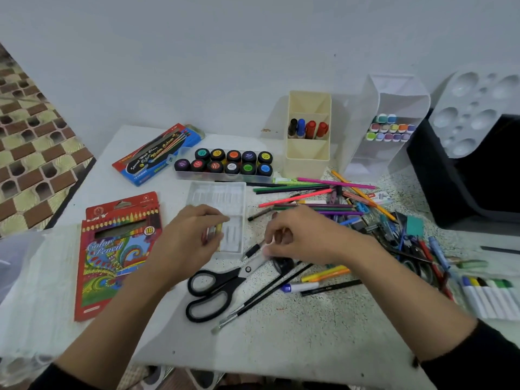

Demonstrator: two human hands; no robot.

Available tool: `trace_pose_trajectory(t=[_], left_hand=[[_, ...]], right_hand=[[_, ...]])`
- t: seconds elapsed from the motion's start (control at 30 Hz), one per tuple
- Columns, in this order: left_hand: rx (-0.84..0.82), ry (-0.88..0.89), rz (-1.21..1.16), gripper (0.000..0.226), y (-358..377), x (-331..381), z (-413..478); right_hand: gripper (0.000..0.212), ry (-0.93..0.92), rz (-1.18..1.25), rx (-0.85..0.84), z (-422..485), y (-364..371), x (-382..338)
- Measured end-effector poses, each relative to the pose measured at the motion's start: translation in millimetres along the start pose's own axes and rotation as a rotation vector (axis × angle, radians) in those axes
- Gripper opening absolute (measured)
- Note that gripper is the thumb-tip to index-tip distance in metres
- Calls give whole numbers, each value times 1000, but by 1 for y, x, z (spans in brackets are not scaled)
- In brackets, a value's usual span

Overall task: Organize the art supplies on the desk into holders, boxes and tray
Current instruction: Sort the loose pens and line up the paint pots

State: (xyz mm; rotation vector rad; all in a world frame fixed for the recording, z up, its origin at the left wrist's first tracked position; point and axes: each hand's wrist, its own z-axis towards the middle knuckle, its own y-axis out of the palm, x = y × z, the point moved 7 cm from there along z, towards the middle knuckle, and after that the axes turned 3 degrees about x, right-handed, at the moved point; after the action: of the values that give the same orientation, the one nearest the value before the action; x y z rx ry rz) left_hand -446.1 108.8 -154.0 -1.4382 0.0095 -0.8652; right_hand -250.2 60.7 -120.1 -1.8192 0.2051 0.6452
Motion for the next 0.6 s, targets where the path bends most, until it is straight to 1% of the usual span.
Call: trace_pose_trajectory(t=[0.03,0.1,0.2,0.23,0.33,0.5,0.6], left_hand=[[10,3,-9,30,2,4,1],[11,-10,2,30,7,9,3],[-13,-36,46,48,13,11,3],[-12,-46,49,47,14,11,3],[2,-81,68,29,12,13,5],[-3,-76,100,30,12,14,7],[17,-80,57,31,11,12,7]], right_hand=[[24,6,-50,-48,-7,2,1],[34,-2,-163,-91,-20,5,3],[46,-37,-202,-90,-34,12,9],[48,-47,-193,-74,-37,13,11],[43,-88,-166,19,-40,12,12],[43,-125,-141,59,-37,18,15],[35,-113,-118,65,-32,19,17]])
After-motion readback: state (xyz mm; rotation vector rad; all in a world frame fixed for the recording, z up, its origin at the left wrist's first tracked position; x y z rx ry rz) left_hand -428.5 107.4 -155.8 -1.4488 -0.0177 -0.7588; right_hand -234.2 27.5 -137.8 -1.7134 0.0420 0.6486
